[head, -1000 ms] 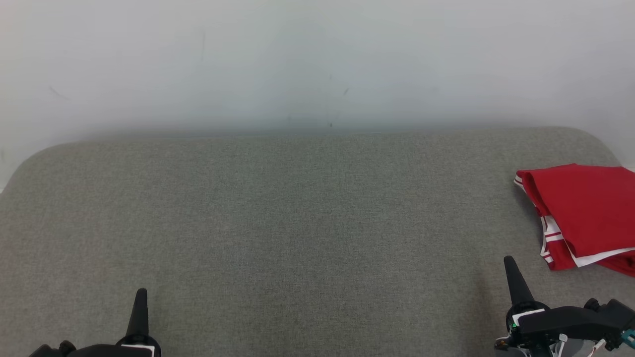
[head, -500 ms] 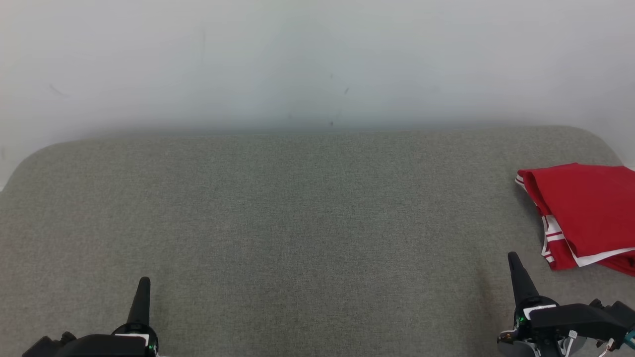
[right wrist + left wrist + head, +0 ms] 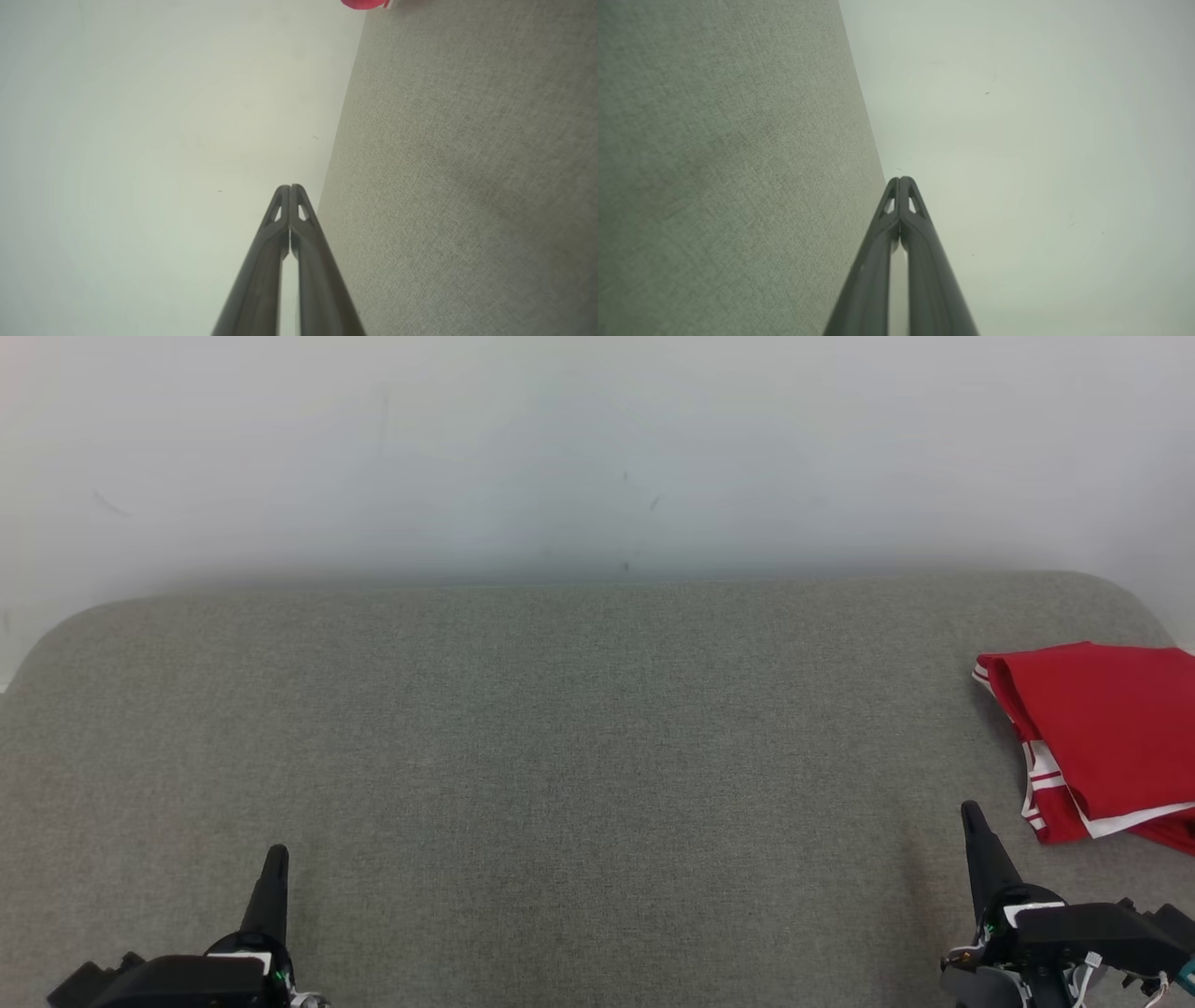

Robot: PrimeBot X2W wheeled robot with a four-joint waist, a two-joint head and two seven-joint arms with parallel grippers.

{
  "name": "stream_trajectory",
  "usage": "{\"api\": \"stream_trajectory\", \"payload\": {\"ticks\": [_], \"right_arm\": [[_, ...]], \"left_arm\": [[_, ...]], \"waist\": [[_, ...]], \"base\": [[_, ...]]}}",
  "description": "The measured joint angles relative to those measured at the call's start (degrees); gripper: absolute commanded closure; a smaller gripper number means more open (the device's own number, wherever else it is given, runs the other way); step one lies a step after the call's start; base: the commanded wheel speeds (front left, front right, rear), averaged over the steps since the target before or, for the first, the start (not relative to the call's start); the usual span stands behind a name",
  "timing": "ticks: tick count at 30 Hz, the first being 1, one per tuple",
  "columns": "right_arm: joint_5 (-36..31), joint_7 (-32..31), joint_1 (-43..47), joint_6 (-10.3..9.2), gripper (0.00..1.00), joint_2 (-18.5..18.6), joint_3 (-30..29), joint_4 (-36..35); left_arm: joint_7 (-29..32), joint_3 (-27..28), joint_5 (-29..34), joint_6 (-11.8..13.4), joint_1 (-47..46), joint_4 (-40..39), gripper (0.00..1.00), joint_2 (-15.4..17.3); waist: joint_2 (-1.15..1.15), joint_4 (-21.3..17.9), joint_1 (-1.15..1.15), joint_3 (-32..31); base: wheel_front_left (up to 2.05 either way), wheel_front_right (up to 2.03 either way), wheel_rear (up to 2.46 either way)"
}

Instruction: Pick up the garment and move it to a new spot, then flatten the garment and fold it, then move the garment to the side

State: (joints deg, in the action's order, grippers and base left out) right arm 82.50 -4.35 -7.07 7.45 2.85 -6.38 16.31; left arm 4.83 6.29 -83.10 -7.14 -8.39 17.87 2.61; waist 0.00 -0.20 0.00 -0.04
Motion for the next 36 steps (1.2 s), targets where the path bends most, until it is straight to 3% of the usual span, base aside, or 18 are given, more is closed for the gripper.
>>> {"api": "stream_trajectory", "payload": {"ticks": [23, 36], "right_arm": [[9.36, -1.54, -1.03, 0.0, 1.0, 0.0, -1.0, -0.32], [9.54, -1.63, -1.05, 0.0, 1.0, 0.0, -1.01, -0.35]], "left_arm": [[2.33, -0.13, -8.76, -0.26, -1.63, 0.36, 1.0, 0.09], [2.34, -0.14, -8.77, -0.26, -2.07, 0.37, 1.0, 0.1]], "waist": [[0.0, 0.19, 0.0, 0.36], [0.0, 0.19, 0.0, 0.36]], "base": [[0.0, 0.0, 0.0], [0.0, 0.0, 0.0]]}}
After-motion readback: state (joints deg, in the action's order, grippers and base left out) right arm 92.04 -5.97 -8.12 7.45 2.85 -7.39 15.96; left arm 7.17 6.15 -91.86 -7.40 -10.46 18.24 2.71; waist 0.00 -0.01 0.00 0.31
